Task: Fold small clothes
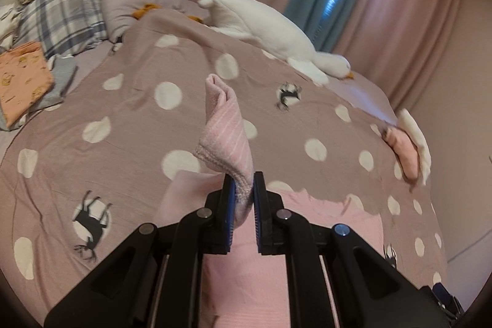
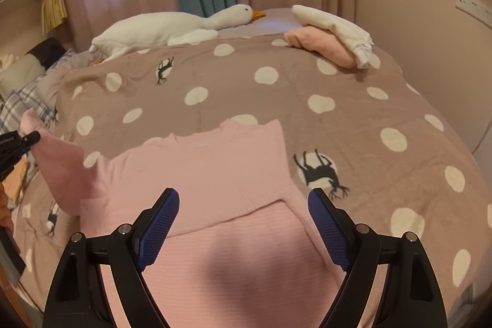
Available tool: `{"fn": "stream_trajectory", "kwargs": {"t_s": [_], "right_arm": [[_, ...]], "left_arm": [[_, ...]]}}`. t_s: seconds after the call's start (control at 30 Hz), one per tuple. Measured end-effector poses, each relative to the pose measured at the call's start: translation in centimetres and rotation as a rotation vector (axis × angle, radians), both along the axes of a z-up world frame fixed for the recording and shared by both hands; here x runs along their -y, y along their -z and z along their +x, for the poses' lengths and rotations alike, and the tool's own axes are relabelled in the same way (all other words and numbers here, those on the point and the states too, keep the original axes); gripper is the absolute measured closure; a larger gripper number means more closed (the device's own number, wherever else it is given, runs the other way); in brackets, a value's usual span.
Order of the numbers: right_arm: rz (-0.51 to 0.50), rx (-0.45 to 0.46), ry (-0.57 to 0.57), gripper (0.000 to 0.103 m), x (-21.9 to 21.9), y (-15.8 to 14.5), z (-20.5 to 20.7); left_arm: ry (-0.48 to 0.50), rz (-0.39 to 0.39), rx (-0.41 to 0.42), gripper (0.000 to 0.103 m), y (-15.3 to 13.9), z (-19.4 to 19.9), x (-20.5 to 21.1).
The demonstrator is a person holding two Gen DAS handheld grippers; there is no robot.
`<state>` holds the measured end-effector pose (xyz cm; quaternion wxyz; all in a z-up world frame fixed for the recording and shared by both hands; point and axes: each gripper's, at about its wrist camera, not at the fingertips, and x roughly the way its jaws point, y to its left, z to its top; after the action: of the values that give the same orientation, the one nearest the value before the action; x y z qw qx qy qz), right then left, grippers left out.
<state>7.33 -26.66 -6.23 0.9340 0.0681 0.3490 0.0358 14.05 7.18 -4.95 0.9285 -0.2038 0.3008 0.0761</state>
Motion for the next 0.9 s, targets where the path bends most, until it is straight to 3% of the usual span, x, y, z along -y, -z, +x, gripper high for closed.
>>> {"fn": "stream_trajectory", "kwargs": {"t_s": [0.53, 0.9], "right_arm": [[0.025, -0.019, 0.047, 0.018, 2.5, 0.7, -0.7], [0.035, -0.029, 0.062, 0.018, 3.5, 1.1, -1.2]], "left_arm": [[0.202, 0.092, -0.140, 0.093, 4.3, 2.1, 8.2], [0.274, 0.086, -0.271, 0.092, 9.1, 3.0, 11.6]]}}
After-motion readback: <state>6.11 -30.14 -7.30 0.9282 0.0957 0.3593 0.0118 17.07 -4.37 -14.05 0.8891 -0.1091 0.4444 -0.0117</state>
